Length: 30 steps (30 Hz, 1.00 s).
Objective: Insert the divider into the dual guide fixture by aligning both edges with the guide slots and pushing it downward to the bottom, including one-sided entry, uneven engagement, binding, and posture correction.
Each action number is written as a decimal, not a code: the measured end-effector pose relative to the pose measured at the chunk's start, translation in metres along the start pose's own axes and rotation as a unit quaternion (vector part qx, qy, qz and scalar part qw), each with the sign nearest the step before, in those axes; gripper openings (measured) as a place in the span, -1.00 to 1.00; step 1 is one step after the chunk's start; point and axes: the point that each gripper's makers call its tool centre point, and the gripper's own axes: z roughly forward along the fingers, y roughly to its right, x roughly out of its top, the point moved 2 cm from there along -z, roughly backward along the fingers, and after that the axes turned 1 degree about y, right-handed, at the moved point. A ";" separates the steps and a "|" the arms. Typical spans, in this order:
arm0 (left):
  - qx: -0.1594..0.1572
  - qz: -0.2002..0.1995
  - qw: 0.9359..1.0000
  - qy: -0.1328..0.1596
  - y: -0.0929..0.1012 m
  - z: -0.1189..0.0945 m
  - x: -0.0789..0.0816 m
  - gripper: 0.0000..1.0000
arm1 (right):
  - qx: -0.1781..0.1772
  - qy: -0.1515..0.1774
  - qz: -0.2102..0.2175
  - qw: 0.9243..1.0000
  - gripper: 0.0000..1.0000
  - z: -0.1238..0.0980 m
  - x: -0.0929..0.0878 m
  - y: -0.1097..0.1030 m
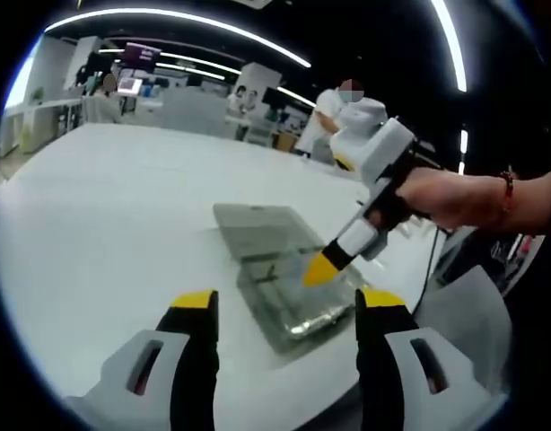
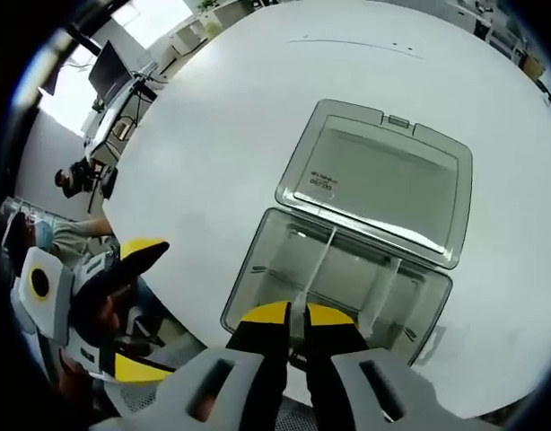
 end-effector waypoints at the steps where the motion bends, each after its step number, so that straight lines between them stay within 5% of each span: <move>1: 0.000 0.001 1.000 -0.001 0.000 0.000 0.000 0.20 | 0.002 0.001 0.001 1.000 -0.99 0.001 0.000 0.000; 30: 0.003 0.008 1.000 -0.007 -0.004 0.000 0.000 0.20 | -0.002 0.004 -0.019 1.000 -0.97 0.013 -0.003 -0.001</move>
